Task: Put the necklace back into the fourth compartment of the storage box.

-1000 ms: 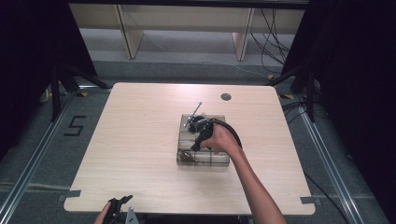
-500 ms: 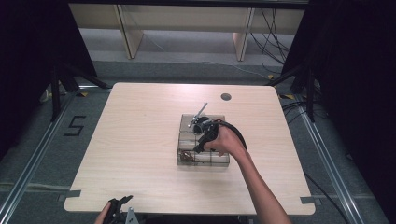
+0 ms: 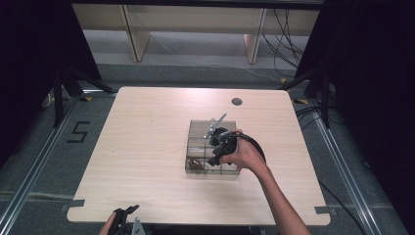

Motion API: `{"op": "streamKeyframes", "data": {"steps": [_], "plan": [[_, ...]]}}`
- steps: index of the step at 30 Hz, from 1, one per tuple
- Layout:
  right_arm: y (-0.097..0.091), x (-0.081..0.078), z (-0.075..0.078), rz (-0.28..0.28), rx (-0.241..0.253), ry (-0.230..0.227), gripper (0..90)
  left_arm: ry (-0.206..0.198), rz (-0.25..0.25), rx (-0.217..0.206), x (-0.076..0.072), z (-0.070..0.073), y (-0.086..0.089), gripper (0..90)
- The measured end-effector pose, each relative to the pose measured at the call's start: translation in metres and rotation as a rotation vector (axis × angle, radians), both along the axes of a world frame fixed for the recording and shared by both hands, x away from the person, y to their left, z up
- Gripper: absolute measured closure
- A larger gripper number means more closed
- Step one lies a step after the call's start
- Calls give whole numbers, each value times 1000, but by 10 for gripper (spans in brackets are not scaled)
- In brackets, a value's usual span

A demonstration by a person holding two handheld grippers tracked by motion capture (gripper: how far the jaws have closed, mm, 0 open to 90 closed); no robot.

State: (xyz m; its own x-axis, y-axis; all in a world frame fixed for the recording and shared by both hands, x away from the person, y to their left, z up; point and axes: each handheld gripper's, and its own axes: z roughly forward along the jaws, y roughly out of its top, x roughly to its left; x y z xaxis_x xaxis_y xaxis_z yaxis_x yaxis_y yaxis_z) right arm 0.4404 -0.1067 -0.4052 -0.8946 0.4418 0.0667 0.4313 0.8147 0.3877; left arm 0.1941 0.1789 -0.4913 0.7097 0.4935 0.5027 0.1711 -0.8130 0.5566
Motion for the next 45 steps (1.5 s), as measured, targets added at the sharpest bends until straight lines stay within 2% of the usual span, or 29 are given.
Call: {"op": "streamKeyframes", "data": {"steps": [7, 8, 9, 12, 13, 14, 15, 22, 25, 29, 30, 31, 35, 45], "plan": [[-10, -9, -1, -10, 32, -8, 526, 6, -6, -12, 1, -2, 0, 159], [-11, -10, -1, -12, 33, -11, 524, 0, 1, 4, 1, -1, 0, 158], [-13, -12, -1, -6, 40, -9, 522, -32, 23, 8, 0, -2, -1, 158], [-15, -14, -1, -8, 44, -17, 518, -24, 19, 4, 0, -3, -1, 158], [-16, -17, -1, 9, 58, -20, 516, -21, 17, 0, 0, -3, -1, 158], [-16, -17, -1, 9, 58, -20, 516, -8, 10, -11, 0, -2, -1, 158], [-17, -21, 0, -13, 59, -14, 511, -8, 15, -26, 0, -2, -1, 158], [-22, -28, 0, -10, 83, -21, 500, 0, 9, 9, 0, -1, 0, 158], [-25, -30, -2, -6, 89, -23, 494, -3, 7, -6, 0, -2, -1, 159], [-30, -33, -3, -13, 100, -19, 479, -2, 6, 7, 0, -1, 0, 159], [-30, -34, -4, -11, 102, -22, 475, -5, 6, -10, 0, -3, -1, 158], [-31, -36, -4, -24, 100, -19, 470, -3, 6, -4, 0, -2, -1, 158], [-35, -38, -6, -17, 112, -26, 456, -6, 8, -8, 0, -3, -1, 158], [-46, -48, -8, -68, 137, -30, 422, -6, 7, -4, 0, -2, -1, 158]]}}
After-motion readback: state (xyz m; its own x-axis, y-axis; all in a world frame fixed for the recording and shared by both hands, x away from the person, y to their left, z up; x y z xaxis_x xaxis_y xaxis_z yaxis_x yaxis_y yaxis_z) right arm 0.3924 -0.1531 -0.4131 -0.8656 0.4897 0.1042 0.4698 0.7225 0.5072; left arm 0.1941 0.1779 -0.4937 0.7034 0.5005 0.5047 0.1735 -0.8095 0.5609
